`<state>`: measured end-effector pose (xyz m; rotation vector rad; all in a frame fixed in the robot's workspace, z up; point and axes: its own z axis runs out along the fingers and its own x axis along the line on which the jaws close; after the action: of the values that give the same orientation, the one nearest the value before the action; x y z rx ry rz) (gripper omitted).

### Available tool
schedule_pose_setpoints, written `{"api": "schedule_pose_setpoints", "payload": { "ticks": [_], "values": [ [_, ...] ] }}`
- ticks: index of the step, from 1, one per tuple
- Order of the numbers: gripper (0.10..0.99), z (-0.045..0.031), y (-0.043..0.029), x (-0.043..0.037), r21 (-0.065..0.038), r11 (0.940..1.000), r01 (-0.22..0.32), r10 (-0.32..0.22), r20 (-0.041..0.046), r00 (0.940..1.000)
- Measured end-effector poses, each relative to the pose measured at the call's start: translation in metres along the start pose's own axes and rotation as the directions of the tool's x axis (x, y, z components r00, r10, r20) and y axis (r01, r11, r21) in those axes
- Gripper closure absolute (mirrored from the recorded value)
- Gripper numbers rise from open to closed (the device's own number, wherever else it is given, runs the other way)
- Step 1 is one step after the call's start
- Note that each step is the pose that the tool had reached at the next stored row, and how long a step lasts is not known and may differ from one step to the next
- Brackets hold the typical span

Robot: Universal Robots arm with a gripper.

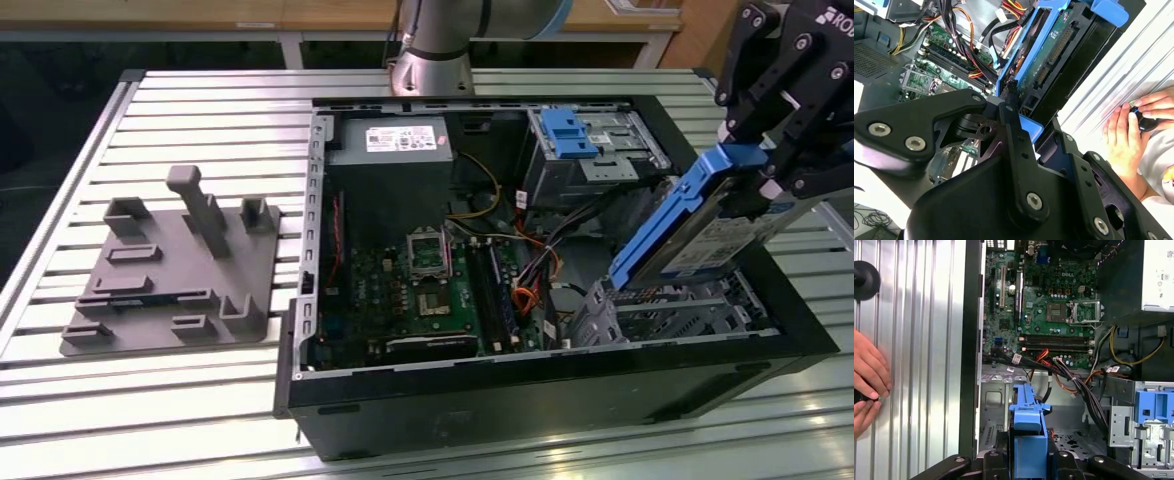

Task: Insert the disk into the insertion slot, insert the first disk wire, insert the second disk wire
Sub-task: 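Insert the disk into the insertion slot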

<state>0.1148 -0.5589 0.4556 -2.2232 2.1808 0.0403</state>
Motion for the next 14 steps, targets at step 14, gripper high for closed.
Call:
{"api": "schedule_pose_setpoints", "payload": {
  "ticks": [14],
  "values": [
    [0.722, 0.0032, 0.0002, 0.0009, 0.000, 1.0000, -0.002, 0.002, 0.0001, 1.0000]
  ]
}}
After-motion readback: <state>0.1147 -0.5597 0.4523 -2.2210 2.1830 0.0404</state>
